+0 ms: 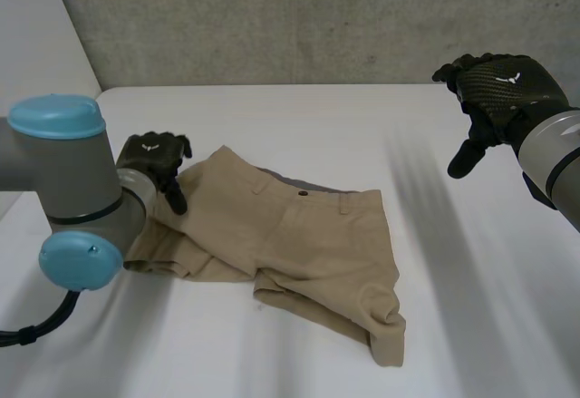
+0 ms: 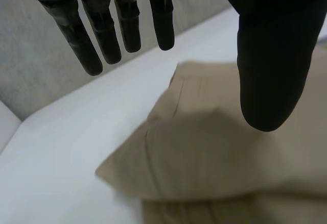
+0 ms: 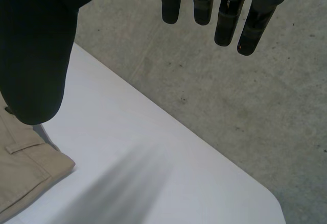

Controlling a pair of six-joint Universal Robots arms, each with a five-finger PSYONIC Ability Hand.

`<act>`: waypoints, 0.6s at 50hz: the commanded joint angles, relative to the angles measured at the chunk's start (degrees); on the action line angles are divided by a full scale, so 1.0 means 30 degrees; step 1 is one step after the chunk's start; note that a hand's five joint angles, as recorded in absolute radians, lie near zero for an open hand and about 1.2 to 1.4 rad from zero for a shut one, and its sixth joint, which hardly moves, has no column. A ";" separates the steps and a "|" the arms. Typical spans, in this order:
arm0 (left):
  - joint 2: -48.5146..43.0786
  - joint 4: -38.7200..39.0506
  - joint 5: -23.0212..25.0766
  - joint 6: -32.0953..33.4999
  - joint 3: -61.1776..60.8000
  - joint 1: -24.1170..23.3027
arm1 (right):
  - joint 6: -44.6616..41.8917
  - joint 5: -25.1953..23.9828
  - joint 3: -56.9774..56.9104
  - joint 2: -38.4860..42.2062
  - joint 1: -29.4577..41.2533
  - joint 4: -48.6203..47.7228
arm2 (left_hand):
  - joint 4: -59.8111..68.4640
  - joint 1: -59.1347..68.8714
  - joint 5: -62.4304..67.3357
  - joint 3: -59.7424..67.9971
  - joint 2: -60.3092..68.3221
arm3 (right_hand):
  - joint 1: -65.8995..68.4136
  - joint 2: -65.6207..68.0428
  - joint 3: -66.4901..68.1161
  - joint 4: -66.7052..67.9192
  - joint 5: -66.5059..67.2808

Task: Fold the shorts.

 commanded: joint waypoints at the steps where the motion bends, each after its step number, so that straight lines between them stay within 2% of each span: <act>1: -0.1640 0.0023 0.0026 0.1021 0.0715 0.0897 | 0.0001 0.0046 0.0070 0.0111 -0.0010 -0.0003 | 0.0686 0.0219 0.0778 0.0510 0.0620 | 0.0712 -0.0225 -0.0736 -0.1060 -0.1184; 7: -0.2109 0.0023 0.0026 0.1051 0.1096 0.1045 | 0.0001 0.0046 0.0129 0.0227 -0.0010 -0.0003 | 0.2362 0.1895 0.2454 0.2186 0.2296 | 0.0712 -0.0225 -0.0736 -0.1060 -0.1184; 10: -0.2256 0.0082 0.0026 0.1051 0.1359 0.1074 | 0.0001 0.0046 0.0129 0.0258 -0.0010 -0.0003 | 1.1477 1.1010 1.1569 1.1301 1.1411 | 0.0712 -0.0225 -0.0736 -0.1060 -0.1184; 11: -0.2314 0.0082 0.0026 0.1051 0.1563 0.1016 | 0.0001 0.0046 0.0129 0.0258 -0.0010 -0.0003 | 1.7059 1.6592 1.7152 1.6884 1.6994 | 0.0712 -0.0225 -0.0736 -0.1060 -0.1184; 12: -0.2315 0.0082 0.0055 0.1080 0.1681 0.1016 | -0.0028 0.0046 0.0158 0.0258 -0.0010 -0.0032 | 1.9273 1.8806 1.9365 1.9097 1.9207 | 0.0712 -0.0225 -0.0736 -0.1060 -0.1184; 21: -0.2081 0.0199 0.0261 0.1022 0.5105 0.0635 | 0.0001 0.0075 0.0130 0.0199 -0.0068 -0.0032 | 1.9295 1.8828 1.9387 1.9119 1.9229 | 0.0712 -0.0225 -0.0736 -0.1060 -0.1184; 25: -0.1205 0.0432 0.0202 0.0875 0.7478 -0.0358 | 0.0001 0.0105 0.0129 0.0082 -0.0185 -0.0032 | 1.9295 1.8828 1.9387 1.9119 1.9229 | 0.0712 -0.0225 -0.0736 -0.1060 -0.1184; 30: 0.1165 0.1135 0.0143 0.0846 0.8187 -0.2640 | 0.0001 0.0163 -0.0046 -0.0006 -0.0244 -0.0061 | 1.9295 1.8828 1.9387 1.9119 1.9229 | 0.0712 -0.0225 -0.0736 -0.1060 -0.1184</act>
